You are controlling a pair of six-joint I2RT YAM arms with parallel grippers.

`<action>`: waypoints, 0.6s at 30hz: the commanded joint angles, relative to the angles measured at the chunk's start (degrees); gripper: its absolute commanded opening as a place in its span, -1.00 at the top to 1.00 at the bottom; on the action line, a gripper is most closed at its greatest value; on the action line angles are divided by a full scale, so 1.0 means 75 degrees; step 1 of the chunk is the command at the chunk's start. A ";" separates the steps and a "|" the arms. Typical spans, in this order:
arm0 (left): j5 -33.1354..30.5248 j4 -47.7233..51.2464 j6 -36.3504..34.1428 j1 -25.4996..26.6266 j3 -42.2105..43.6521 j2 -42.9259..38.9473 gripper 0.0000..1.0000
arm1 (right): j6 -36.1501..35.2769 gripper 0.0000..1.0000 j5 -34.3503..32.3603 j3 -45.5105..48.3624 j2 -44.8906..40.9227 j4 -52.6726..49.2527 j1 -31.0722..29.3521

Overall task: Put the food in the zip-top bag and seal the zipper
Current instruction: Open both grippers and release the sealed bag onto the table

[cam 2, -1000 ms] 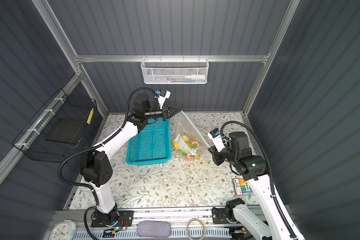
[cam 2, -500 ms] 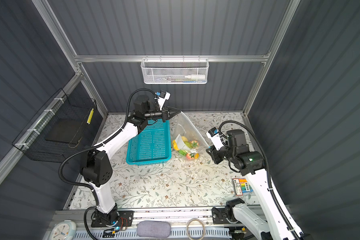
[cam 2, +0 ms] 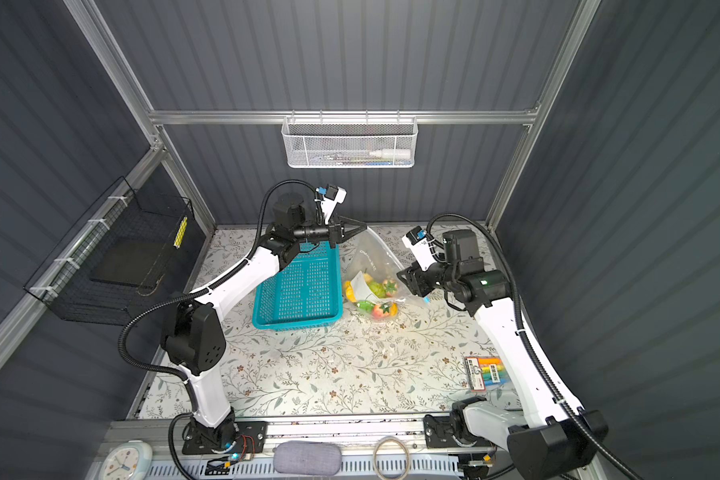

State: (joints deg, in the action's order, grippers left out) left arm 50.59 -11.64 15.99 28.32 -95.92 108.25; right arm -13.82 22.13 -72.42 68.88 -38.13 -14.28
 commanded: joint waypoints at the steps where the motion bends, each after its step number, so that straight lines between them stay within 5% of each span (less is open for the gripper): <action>1: 0.0163 0.0096 -0.0235 0.0021 -0.0126 -0.0393 1.00 | -0.0071 0.04 0.0455 -0.0014 0.0141 0.0412 0.0005; 7: 0.0061 0.0110 -0.0245 0.0021 -0.0136 -0.0378 1.00 | 0.0171 0.79 0.0937 -0.0027 0.0217 0.0408 0.0006; 11: -0.0118 0.0119 -0.0154 0.0020 -0.0142 -0.0378 1.00 | 0.0515 1.00 0.1332 0.0034 0.0040 0.0706 0.0006; 12: -0.0181 0.0131 -0.0113 0.0008 -0.0138 -0.0402 0.74 | 0.0694 1.00 0.1458 0.0041 0.0024 0.0837 0.0006; 16: -0.1108 0.0239 0.0153 -0.0071 0.0154 -0.0690 -0.97 | 0.1567 1.00 0.1741 -0.0016 0.0035 0.1351 -0.0117; 18: -0.1778 0.0257 0.0306 -0.0163 0.0478 -0.0979 -0.99 | 0.1988 1.00 0.1619 -0.0182 0.0083 0.1510 -0.0354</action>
State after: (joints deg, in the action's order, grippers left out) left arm 43.97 -10.55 16.36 27.90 -94.19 105.41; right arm -5.04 32.05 -72.38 70.02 -31.16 -15.27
